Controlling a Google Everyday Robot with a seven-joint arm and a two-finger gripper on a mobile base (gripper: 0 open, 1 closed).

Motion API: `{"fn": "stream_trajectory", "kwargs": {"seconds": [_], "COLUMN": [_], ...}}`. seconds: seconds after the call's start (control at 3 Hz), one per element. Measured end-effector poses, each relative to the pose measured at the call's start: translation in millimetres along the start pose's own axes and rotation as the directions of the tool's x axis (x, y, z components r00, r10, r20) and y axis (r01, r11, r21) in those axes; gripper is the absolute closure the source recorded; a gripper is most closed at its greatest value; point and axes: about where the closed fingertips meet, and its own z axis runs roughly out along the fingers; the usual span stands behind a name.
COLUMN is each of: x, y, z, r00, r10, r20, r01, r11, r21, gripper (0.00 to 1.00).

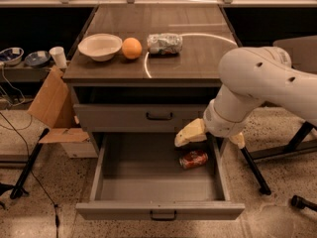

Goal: Pick coke can from middle drawer and place on counter

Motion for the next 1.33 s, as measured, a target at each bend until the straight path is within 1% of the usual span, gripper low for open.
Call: {"fn": "stream_trajectory", "kwargs": {"seconds": [0.33,0.67,1.0,1.33], "x": [-3.8,-13.3,-33.1,-42.8], "y": [-1.8,7.2,27.9,36.5], "z": [10.3,23.7,50.2,71.5], "r00": [0.986,0.952,0.914,0.89], "r10": [0.161,0.293,0.391,0.441], "r20": [0.046,0.085,0.11,0.119], "r01": [-0.162,-0.293,-0.391,-0.44], "r11": [0.9868,0.9561,0.9201,0.8973], "r21": [0.008,-0.015,-0.021,-0.032], "gripper": [0.0,0.0,0.0,0.0]}}
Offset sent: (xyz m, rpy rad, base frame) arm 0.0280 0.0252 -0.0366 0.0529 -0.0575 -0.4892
